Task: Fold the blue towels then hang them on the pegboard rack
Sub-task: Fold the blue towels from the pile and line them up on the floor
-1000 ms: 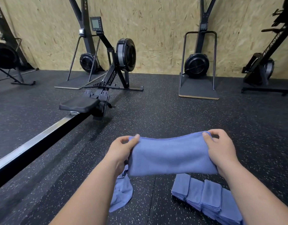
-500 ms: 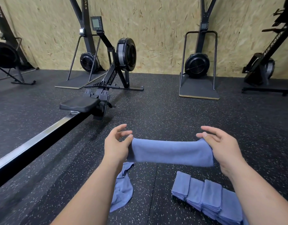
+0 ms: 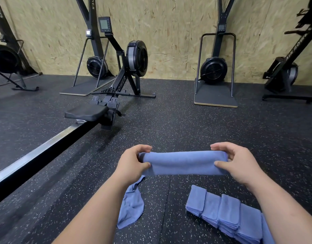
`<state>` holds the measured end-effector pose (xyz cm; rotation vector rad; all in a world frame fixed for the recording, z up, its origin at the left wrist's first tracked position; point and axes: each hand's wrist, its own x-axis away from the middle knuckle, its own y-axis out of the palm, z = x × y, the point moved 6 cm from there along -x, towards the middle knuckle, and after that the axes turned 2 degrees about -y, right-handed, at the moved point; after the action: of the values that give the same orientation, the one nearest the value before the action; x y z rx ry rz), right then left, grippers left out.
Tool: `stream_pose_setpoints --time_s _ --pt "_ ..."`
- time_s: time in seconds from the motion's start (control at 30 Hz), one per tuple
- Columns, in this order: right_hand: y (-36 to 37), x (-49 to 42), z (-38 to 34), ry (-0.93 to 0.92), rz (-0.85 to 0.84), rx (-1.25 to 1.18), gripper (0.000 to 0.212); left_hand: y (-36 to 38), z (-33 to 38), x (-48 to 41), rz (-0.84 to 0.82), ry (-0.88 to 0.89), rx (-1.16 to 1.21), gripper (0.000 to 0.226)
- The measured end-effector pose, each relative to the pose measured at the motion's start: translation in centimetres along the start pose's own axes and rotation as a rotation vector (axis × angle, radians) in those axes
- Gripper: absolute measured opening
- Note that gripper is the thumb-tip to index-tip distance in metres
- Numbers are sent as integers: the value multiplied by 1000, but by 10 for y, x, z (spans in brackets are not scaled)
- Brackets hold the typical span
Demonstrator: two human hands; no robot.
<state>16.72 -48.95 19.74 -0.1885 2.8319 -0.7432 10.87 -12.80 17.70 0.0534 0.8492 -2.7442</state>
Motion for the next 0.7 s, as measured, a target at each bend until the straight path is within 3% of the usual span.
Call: stream_pose_setpoints --time_s 0.13,0.33,0.4,0.53,0.7 --pt "1 0 -2 -38 16 271 50 -2 1 1 42 10 -166 42" --pt "0 4 -8 -44 50 407 35 -1 4 3 46 21 -266 18" --pt "-3 2 -4 0 105 264 28 -2 -1 2 54 -44 -178 11" --pt "-3 -2 3 92 175 -258 20 -4 -5 -2 71 -162 241 5" --pt "-1 -1 0 97 262 -411 24 -4 -8 -3 135 -231 461 31"
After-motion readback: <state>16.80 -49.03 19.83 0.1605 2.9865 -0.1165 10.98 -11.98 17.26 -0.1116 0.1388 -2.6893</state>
